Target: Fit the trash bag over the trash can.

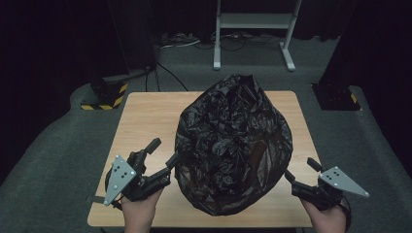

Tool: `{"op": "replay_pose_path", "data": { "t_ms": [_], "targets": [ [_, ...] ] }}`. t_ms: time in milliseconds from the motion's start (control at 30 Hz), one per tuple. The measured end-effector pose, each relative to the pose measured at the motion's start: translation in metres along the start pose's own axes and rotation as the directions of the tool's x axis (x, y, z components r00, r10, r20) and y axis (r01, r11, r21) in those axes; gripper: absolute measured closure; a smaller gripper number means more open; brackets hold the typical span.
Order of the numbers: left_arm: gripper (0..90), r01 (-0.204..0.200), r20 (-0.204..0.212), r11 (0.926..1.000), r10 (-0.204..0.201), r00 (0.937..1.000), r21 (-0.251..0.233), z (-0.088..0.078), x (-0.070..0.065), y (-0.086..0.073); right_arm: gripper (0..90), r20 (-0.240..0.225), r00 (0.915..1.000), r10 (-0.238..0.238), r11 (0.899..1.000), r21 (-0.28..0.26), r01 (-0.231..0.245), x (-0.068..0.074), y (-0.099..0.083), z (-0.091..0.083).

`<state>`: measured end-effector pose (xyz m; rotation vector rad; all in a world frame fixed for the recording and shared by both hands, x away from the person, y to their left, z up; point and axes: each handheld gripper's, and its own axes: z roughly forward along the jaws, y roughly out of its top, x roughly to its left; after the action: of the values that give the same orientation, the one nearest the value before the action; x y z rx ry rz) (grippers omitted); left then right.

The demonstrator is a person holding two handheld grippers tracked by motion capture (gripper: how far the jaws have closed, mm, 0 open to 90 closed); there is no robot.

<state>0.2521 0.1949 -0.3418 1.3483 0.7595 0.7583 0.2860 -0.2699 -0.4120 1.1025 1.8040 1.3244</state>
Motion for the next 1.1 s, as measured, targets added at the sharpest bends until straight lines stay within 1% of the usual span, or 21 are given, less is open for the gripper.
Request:
{"op": "replay_pose_path", "data": {
  "t_ms": [67,133,200,300,367,433,500,600,733,833,867,900,933,1000,1033,1067,1100],
  "targets": [
    [32.1,0.002,-0.001,1.0,-0.002,1.0,0.006,0.0,0.0,-0.002,15.5,0.004,1.0,-0.008,0.999,-0.041,0.009,0.003,0.011,-0.009],
    [31.4,-0.004,-0.007,0.9999,0.004,1.0,0.011,0.0,0.0,-0.003,16.2,0.014,0.9997,-0.019,0.996,-0.088,0.02,0.005,0.021,-0.018],
    [31.2,-0.002,-0.009,0.9999,0.002,1.0,0.013,0.001,0.0,-0.004,18.4,0.025,0.9992,-0.031,0.99,-0.134,0.034,0.007,0.032,-0.026],
    [31.2,0.014,-0.003,0.9999,-0.014,0.9999,0.005,0.0,0.001,-0.003,20.7,0.04,0.9979,-0.051,0.979,-0.195,0.057,0.008,0.049,-0.035],
    [31.2,0.015,-0.002,0.9999,-0.015,0.9999,-0.005,0.0,0.0,-0.003,22.6,0.043,0.997,-0.064,0.972,-0.222,0.072,0.008,0.059,-0.038],
    [31.7,0.007,-0.001,1.0,-0.007,1.0,-0.002,0.001,0.0,-0.002,24.5,0.037,0.9966,-0.073,0.965,-0.251,0.08,0.009,0.069,-0.04],
    [32.6,0.013,0.001,0.9999,-0.013,0.9999,0.004,0.004,-0.001,-0.002,27.1,0.036,0.996,-0.082,0.956,-0.28,0.088,0.011,0.082,-0.039],
    [34.1,0.011,0.003,0.9999,-0.011,0.9999,0.007,0.006,0.0,-0.002,29.8,0.022,0.9958,-0.088,0.95,-0.298,0.091,0.013,0.093,-0.034],
    [37.1,0.002,0.01,0.9998,-0.002,1.0,0.019,0.01,0.001,-0.003,35.3,0.003,0.9955,-0.094,0.953,-0.289,0.091,0.016,0.106,-0.017],
    [38.5,0.017,0.015,0.9997,-0.017,0.9997,0.019,0.01,0.004,-0.004,39.8,-0.01,0.9948,-0.101,0.962,-0.255,0.095,0.018,0.111,-0.001],
    [39.4,0.023,0.018,0.9995,-0.023,0.9996,0.02,0.011,0.006,-0.005,41.3,-0.015,0.995,-0.099,0.967,-0.237,0.092,0.019,0.111,0.005],
    [40.5,0.024,0.018,0.9994,-0.025,0.9995,0.023,0.011,0.006,-0.006,43.4,-0.022,0.9956,-0.091,0.973,-0.213,0.085,0.019,0.11,0.012],
    [41.4,0.028,0.022,0.9993,-0.029,0.9994,0.026,0.012,0.007,-0.006,44.9,-0.026,0.996,-0.086,0.976,-0.201,0.079,0.018,0.109,0.015],
    [46.5,0.037,0.039,0.9987,-0.038,0.9985,0.036,0.014,0.009,-0.008,50.5,-0.052,0.997,-0.058,0.984,-0.17,0.048,0.017,0.106,0.024],
    [47.9,0.041,0.041,0.9984,-0.042,0.9983,0.04,0.015,0.009,-0.008,51.8,-0.061,0.9971,-0.046,0.986,-0.163,0.036,0.017,0.104,0.026],
    [50.0,0.05,0.047,0.9971,-0.053,0.9975,0.058,0.017,0.008,-0.007,54.0,-0.065,0.9972,-0.037,0.987,-0.159,0.027,0.017,0.103,0.028],
    [56.3,0.052,0.05,0.9968,-0.056,0.9972,0.061,0.017,0.008,-0.007,60.5,-0.082,0.9962,-0.029,0.988,-0.155,0.016,0.017,0.101,0.031]
  ]
}}
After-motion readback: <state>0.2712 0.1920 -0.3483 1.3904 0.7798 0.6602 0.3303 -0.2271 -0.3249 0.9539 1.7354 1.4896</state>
